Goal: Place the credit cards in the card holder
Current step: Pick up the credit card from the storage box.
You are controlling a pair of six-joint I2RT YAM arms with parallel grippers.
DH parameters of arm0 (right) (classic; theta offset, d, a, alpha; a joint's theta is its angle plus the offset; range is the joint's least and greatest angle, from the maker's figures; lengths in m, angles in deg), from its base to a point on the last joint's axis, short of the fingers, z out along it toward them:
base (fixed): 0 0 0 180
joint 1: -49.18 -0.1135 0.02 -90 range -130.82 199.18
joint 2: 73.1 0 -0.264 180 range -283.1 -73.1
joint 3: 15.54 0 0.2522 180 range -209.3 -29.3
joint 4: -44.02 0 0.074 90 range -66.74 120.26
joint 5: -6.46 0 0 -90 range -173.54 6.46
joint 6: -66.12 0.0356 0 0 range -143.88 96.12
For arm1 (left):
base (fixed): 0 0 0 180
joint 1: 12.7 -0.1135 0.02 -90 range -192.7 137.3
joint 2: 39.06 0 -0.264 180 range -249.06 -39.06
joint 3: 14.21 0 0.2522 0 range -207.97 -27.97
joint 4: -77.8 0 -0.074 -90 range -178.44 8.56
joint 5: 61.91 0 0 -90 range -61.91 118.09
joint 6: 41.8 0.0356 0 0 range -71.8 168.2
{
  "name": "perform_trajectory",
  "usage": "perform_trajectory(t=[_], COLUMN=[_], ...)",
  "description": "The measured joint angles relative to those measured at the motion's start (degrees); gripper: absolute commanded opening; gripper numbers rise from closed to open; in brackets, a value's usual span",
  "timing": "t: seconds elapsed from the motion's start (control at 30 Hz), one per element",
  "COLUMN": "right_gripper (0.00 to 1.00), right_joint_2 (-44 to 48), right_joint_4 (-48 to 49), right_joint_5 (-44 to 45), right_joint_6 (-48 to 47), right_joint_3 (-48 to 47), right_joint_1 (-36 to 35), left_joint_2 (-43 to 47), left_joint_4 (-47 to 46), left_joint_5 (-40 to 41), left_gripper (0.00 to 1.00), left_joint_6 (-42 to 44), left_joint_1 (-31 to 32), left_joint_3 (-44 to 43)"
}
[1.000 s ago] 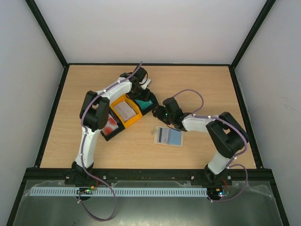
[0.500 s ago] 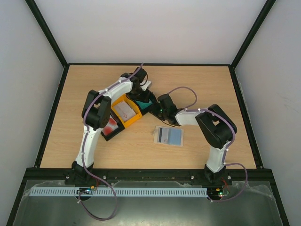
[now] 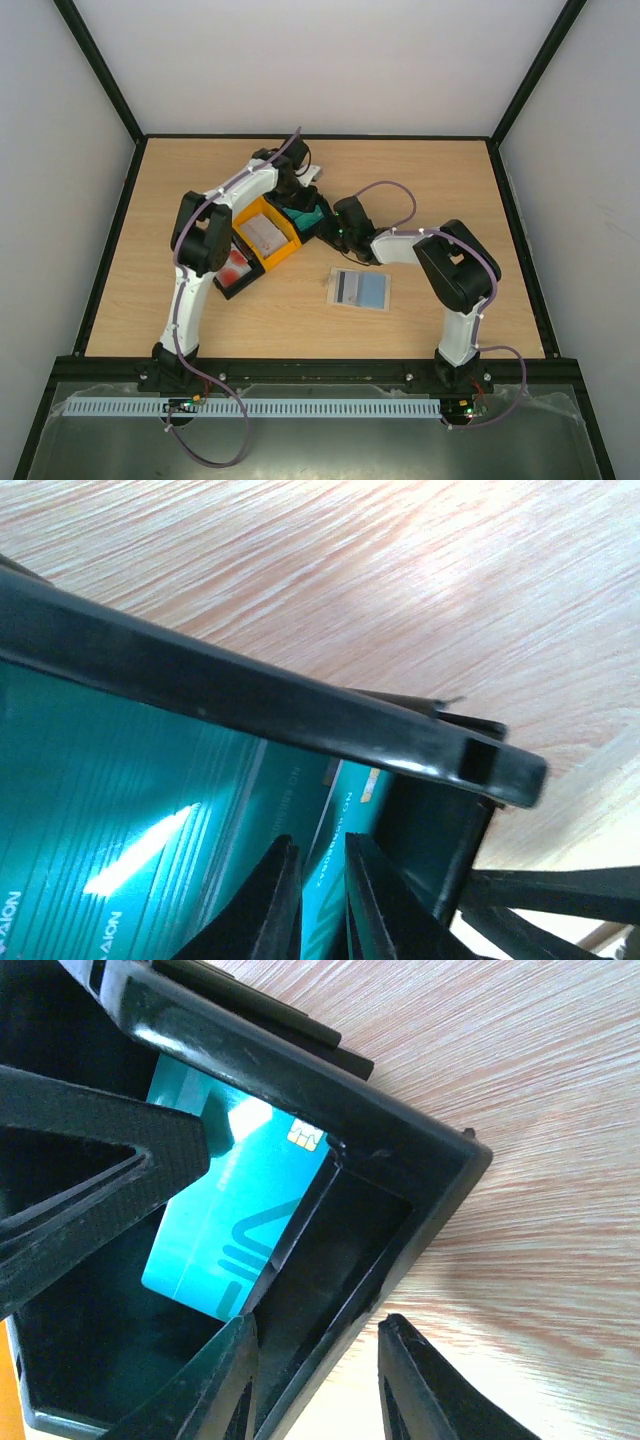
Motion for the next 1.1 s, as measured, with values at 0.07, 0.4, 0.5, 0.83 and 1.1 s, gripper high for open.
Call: perform_trajectory(t=[0.07,0.4,0.5,0.83,1.1], right_gripper=[0.34,0.33,0.33,0.34,0.35], right_joint_2=[0.00,1.90,3.56,8.20,10.21], right_joint_4=[0.04,-0.90,-1.64,-2.21,-2.21], right_joint_5=[0.00,2.69,3.72,4.87,4.87], right_joint_6=[-0.02,-0.22,-0.20,-0.15,-0.13], right_joint_3=[0.00,3.08,5.18,9.29,10.67], right_joint_1=[0.00,0.57,1.14,1.79,1.86], left_joint_2=[0.46,2.40,2.43,2.93,3.93], left_joint_4=[0.33,2.34,2.73,2.58,2.10], left_joint_5=[-0.50,-1.01,-0.98,1.05,1.27], left_gripper=[0.15,0.14,0.16,0.35,0.53], left_joint_6=[-0.04,-0.96,-1.25,-2.08,-2.05], left_joint_1=[0.13,3.06,3.80,4.20,4.13], left_joint_3=[0.00,0.07,0.11,2.82,2.97])
